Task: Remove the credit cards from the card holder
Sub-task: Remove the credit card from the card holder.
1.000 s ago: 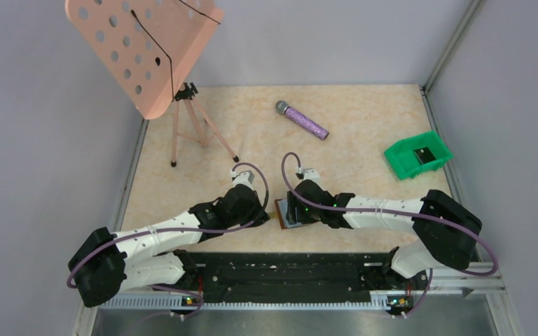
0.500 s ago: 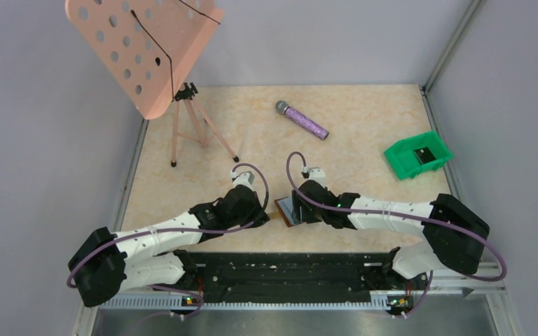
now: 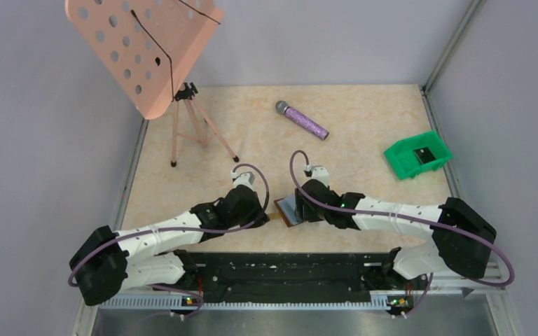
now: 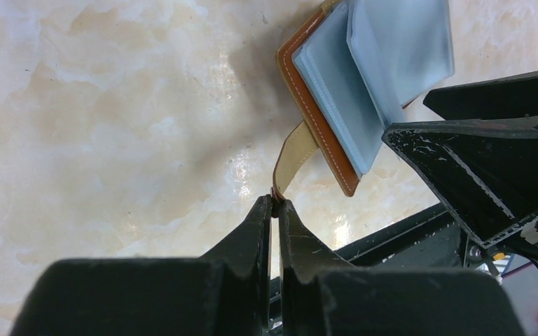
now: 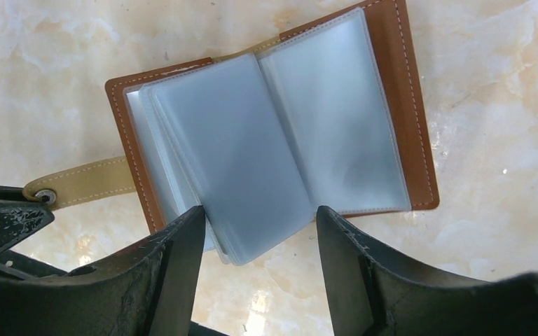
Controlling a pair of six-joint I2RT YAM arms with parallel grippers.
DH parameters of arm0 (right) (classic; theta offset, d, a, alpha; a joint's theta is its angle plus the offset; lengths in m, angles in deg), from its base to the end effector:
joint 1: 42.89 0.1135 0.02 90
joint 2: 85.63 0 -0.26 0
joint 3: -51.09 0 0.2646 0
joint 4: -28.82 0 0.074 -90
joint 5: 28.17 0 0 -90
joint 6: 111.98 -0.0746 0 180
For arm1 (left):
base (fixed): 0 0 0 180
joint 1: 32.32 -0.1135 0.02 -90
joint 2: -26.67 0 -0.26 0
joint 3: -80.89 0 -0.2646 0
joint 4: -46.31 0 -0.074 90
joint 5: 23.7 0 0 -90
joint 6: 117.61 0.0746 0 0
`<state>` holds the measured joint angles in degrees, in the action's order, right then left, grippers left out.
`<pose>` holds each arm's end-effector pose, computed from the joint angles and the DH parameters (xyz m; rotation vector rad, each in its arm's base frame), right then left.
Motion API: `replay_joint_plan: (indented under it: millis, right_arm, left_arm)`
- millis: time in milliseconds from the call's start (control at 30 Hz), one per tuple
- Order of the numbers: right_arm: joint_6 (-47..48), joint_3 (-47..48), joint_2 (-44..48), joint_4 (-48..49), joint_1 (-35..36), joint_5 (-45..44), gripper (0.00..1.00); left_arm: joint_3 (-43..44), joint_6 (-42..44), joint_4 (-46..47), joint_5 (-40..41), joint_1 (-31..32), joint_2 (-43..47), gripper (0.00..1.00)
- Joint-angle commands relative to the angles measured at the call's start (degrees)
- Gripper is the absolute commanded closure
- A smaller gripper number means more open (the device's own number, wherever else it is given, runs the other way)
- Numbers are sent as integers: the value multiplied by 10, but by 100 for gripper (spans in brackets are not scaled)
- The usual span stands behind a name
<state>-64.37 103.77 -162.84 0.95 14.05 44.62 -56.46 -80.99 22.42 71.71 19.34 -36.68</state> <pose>0.1777 0.2325 0.1421 -0.1863 2.4634 0.3986 0.1646 -0.1968 0.1483 -0.0864 2.4833 -0.7535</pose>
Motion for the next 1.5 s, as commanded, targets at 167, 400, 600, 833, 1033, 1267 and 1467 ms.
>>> replay_joint_plan:
  millis: [167, 400, 600, 833, 1033, 1267, 1467]
  right_arm:
    - [15, 41, 11, -39, -1, -36, 45]
    - [10, 39, 18, -61, -10, -48, 47]
    - [10, 18, 39, -63, -43, -37, 45]
    - [19, 6, 69, -65, -72, -24, 45]
    - [26, 5, 77, -64, -85, -13, 44]
    - [48, 16, 76, -42, -92, 30, 45]
    - [56, 22, 84, -17, -100, 77, 52]
  left_arm:
    - [15, 15, -6, 15, -2, -5, 100]
    - [15, 15, -7, 17, -2, -4, 100]
    - [16, 17, -9, 17, -2, -7, 100]
    - [20, 23, -17, 22, -2, -2, 100]
    - [14, 24, -20, 28, -2, 4, 100]
    - [26, 35, -30, 37, -2, 2, 100]
    - [42, 58, -54, 51, -13, 3, 100]
